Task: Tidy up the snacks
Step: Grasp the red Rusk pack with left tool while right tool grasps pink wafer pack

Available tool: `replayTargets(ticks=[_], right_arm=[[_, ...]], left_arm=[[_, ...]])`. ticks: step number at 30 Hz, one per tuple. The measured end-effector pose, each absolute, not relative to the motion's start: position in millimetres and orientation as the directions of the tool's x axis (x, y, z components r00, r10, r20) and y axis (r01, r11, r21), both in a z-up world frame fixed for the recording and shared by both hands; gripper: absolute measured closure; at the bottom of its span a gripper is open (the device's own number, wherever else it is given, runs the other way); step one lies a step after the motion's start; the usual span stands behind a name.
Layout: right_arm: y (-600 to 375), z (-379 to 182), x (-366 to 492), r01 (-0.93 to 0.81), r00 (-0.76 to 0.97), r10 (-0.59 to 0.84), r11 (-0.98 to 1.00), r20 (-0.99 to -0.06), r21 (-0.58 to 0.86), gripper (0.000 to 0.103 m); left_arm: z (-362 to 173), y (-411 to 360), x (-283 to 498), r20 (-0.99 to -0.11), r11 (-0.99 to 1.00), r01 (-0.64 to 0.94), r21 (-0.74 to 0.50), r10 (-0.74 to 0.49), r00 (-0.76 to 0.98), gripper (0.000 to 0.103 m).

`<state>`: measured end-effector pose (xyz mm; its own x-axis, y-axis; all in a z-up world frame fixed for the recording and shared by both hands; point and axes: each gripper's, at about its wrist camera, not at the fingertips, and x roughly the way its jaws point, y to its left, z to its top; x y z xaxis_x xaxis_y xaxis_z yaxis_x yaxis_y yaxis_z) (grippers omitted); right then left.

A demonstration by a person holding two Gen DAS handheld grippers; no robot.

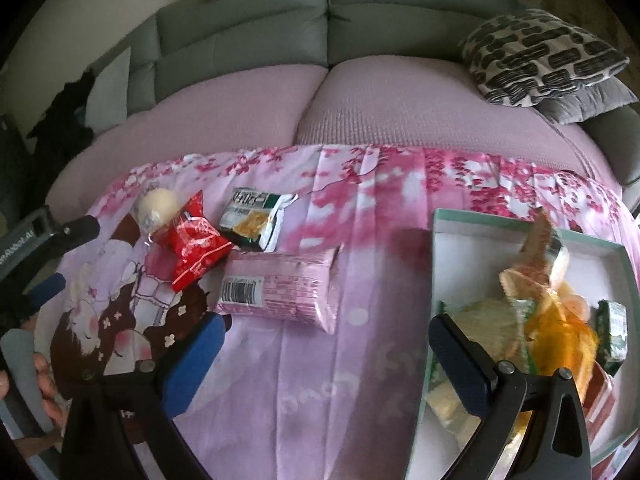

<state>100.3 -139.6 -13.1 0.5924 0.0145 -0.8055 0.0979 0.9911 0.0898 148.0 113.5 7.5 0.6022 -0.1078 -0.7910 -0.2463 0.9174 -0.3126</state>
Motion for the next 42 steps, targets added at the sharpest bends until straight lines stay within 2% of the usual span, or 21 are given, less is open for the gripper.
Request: replayTargets(ticks=[11, 17, 24, 26, 27, 29, 31, 35, 36, 42], right_arm=[[-123.8, -34.8, 139.5, 0.071, 0.556, 0.072, 0.988, -0.828, 0.134, 0.000], [-122.3, -50.3, 157.1, 0.077, 0.527, 0.081, 0.987, -0.846, 0.143, 0.000], [-115.2, -57.0, 165.8, 0.066, 0.524, 0.083, 0.988, -0.848, 0.138, 0.001], [-113.5, -56.7, 166.7, 0.061, 0.526, 0.090, 0.988, -0.845, 0.143, 0.009], [-113.7, -56.6, 166.8, 0.060, 0.528, 0.101, 0.986, -0.843, 0.155, 0.010], [-114.0, -55.7, 166.1, 0.064, 0.532, 0.105, 0.984, -0.840, 0.164, 0.014], [-114.4, -54.6, 164.5, 0.064, 0.536, 0.111, 0.983, -0.837, 0.172, 0.016], [-117.2, -53.1, 161.3, 0.064, 0.543, 0.140, 0.976, -0.828, 0.207, 0.020], [-118.1, -52.8, 160.7, 0.067, 0.546, 0.146, 0.974, -0.825, 0.216, 0.020], [-119.4, -49.4, 152.0, 0.074, 0.550, 0.158, 0.969, -0.820, 0.237, 0.021]], left_arm=[[-18.8, 81.5, 177.0, -0.808, 0.894, -0.130, -0.429, -0.315, 0.499, 0.000], [-24.9, 74.9, 192.9, -0.841, 0.909, -0.128, -0.397, -0.305, 0.447, 0.000], [-38.1, 63.1, 204.7, -0.830, 0.877, -0.123, -0.464, -0.382, 0.406, 0.000], [-41.6, 59.4, 205.4, -0.825, 0.869, -0.123, -0.480, -0.399, 0.399, 0.002], [-42.3, 57.6, 205.3, -0.827, 0.871, -0.120, -0.477, -0.398, 0.398, 0.005], [-43.6, 53.9, 206.1, -0.836, 0.881, -0.118, -0.459, -0.382, 0.394, 0.020], [-45.6, 51.9, 206.5, -0.841, 0.882, -0.127, -0.454, -0.376, 0.390, 0.042], [-45.8, 53.0, 203.5, -0.835, 0.875, -0.149, -0.460, -0.369, 0.408, 0.046], [-44.7, 55.9, 201.3, -0.830, 0.869, -0.158, -0.468, -0.372, 0.415, 0.066], [-38.8, 65.3, 189.5, -0.826, 0.864, -0.193, -0.464, -0.345, 0.445, 0.066]])
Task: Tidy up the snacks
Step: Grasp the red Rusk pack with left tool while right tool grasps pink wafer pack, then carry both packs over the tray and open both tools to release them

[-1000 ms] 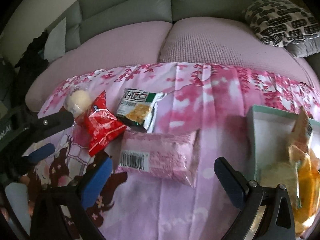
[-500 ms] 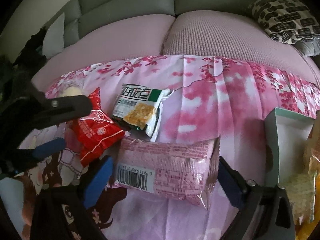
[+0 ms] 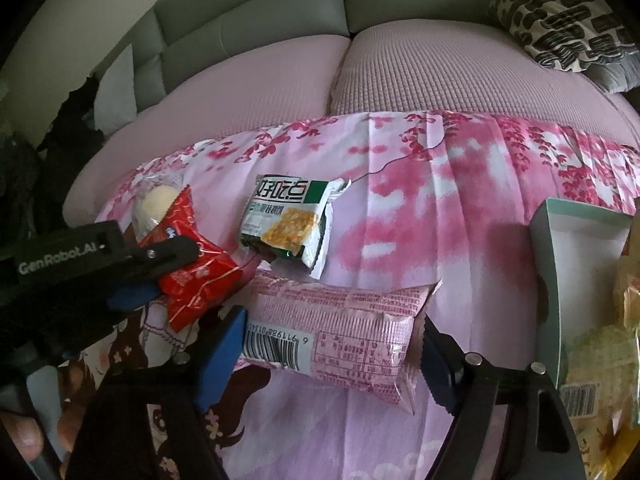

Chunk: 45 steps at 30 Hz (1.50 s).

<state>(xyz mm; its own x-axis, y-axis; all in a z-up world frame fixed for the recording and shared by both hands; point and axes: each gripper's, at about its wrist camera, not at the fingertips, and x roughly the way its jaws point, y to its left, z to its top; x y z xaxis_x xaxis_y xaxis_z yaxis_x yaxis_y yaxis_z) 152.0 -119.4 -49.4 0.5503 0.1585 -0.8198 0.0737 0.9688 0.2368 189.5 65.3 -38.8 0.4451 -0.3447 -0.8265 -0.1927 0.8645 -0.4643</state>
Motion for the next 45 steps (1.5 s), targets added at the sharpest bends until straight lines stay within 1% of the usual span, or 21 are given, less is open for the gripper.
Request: replayTargets(ticks=[12, 17, 21, 30, 33, 37, 40, 45], right_arm=[[-144.5, -26.1, 108.9, 0.142, 0.577, 0.166, 0.944, -0.799, 0.299, 0.021], [-158.3, -12.2, 81.2, 0.156, 0.601, 0.177, 0.931, -0.780, 0.331, 0.021], [-174.0, 2.4, 61.5, 0.177, 0.632, 0.155, 0.925, -0.759, 0.336, 0.021], [-215.4, 31.7, 43.2, 0.230, 0.702, 0.112, 0.899, -0.703, 0.373, 0.021], [-227.1, 38.4, 37.6, 0.252, 0.713, 0.087, 0.894, -0.695, 0.370, 0.021], [-243.0, 45.2, 30.8, 0.283, 0.717, 0.059, 0.886, -0.695, 0.367, 0.021], [-256.4, 46.4, 26.1, 0.304, 0.720, 0.058, 0.870, -0.692, 0.388, 0.021], [-274.3, 53.2, 17.9, 0.328, 0.738, 0.038, 0.852, -0.674, 0.407, 0.021]], left_arm=[[-16.2, 75.9, 139.2, -0.818, 0.855, -0.224, -0.467, -0.322, 0.476, 0.066], [1.7, 72.5, 119.5, -0.796, 0.852, -0.203, -0.482, -0.329, 0.508, 0.066], [8.6, 64.8, 108.3, -0.782, 0.849, -0.194, -0.491, -0.332, 0.528, 0.066], [27.3, 32.1, 105.1, -0.759, 0.870, -0.106, -0.482, -0.354, 0.546, 0.066], [31.9, 22.4, 102.4, -0.757, 0.879, -0.081, -0.469, -0.353, 0.550, 0.066], [37.0, 7.0, 98.5, -0.746, 0.878, -0.037, -0.478, -0.384, 0.544, 0.066], [40.3, -6.8, 95.5, -0.738, 0.872, 0.001, -0.490, -0.415, 0.532, 0.066], [44.4, -33.6, 91.2, -0.741, 0.879, 0.058, -0.474, -0.434, 0.513, 0.066]])
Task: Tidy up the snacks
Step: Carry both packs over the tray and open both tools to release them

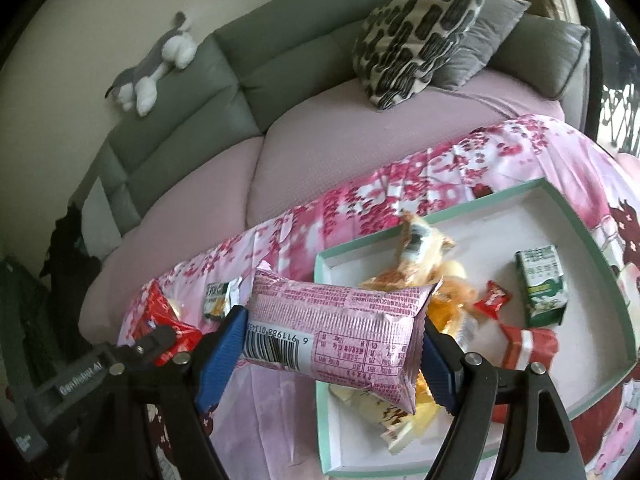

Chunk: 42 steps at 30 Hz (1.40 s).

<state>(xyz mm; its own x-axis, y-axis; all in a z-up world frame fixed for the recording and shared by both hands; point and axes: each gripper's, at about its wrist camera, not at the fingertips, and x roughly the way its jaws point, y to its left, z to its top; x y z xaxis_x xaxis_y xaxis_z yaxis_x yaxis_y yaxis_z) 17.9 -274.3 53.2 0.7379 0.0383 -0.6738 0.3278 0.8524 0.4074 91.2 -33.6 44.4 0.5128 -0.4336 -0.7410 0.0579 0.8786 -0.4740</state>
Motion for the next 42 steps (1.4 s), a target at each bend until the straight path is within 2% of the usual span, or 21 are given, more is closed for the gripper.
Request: replayTargets(ticks=[12, 20, 26, 42], right_arm=[[-320.8, 57.1, 1.6, 0.408, 0.749, -0.030, 0.808, -0.661, 0.425, 0.021], [-366.6, 41.6, -13.1, 0.512, 0.719, -0.080, 0.732, -0.690, 0.449, 0.021], [-382.3, 29.8, -13.2, 0.548, 0.698, -0.093, 0.708, -0.711, 0.445, 0.021], [-399.7, 9.3, -7.6, 0.594, 0.664, -0.120, 0.684, -0.738, 0.423, 0.020]], left_arm=[[44.8, -90.0, 90.3, -0.754, 0.878, 0.189, -0.440, -0.475, 0.453, 0.065], [46.8, -131.6, 104.1, -0.749, 0.859, 0.270, -0.434, -0.511, 0.423, 0.065], [36.9, -169.8, 125.9, -0.771, 0.859, 0.337, -0.386, -0.501, 0.393, 0.065], [-1.1, -204.3, 150.5, -0.828, 0.872, 0.360, -0.332, -0.452, 0.331, 0.065]])
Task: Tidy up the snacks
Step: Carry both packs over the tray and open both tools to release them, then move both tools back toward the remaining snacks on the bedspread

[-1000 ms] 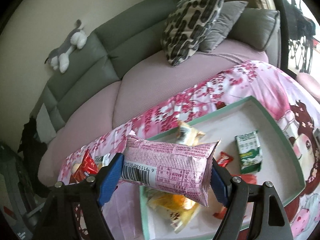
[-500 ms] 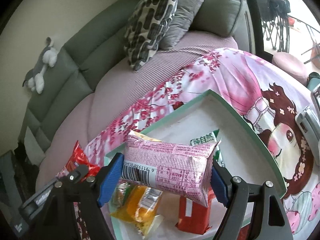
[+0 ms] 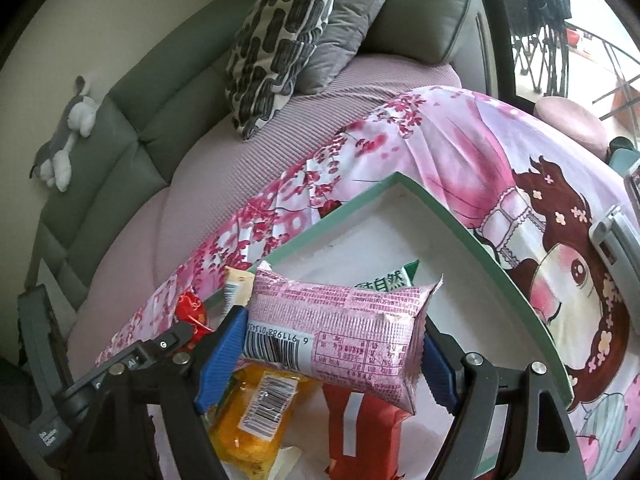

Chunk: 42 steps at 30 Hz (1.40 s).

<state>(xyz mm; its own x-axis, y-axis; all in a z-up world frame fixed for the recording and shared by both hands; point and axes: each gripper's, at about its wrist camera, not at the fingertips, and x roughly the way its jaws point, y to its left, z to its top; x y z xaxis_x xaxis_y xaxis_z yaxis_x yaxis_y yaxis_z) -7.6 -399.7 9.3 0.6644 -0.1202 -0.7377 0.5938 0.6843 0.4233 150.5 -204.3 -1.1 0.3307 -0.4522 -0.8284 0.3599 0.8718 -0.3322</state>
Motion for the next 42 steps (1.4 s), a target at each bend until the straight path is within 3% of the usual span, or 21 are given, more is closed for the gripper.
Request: replayTargets(ticks=[8, 10, 12, 30, 39, 42], right_arm=[[-398.3, 9.5, -6.3, 0.600, 0.653, -0.129, 0.690, -0.747, 0.405, 0.020], [-398.1, 9.1, -6.1, 0.604, 0.648, -0.133, 0.689, -0.750, 0.399, 0.020], [-398.3, 7.9, -5.9, 0.608, 0.644, -0.134, 0.688, -0.754, 0.397, 0.019], [-393.6, 7.1, 0.4, 0.614, 0.602, -0.150, 0.715, -0.784, 0.334, 0.017], [-394.4, 8.0, -0.6, 0.613, 0.591, -0.165, 0.729, -0.790, 0.305, 0.011], [-396.0, 8.8, -2.7, 0.613, 0.593, -0.168, 0.728, -0.787, 0.306, 0.001]], left_arm=[[-0.2, -204.9, 148.7, -0.834, 0.879, 0.357, -0.317, -0.437, 0.336, 0.063], [2.8, -204.5, 147.5, -0.835, 0.884, 0.355, -0.305, -0.427, 0.346, 0.048], [5.1, -202.6, 146.7, -0.836, 0.886, 0.350, -0.305, -0.425, 0.348, 0.043], [24.3, -163.0, 120.8, -0.817, 0.924, 0.245, -0.294, -0.376, 0.437, 0.032], [19.8, -145.1, 117.8, -0.820, 0.946, 0.190, -0.262, -0.322, 0.473, 0.026], [16.0, -142.2, 118.9, -0.829, 0.954, 0.173, -0.244, -0.298, 0.473, 0.020]])
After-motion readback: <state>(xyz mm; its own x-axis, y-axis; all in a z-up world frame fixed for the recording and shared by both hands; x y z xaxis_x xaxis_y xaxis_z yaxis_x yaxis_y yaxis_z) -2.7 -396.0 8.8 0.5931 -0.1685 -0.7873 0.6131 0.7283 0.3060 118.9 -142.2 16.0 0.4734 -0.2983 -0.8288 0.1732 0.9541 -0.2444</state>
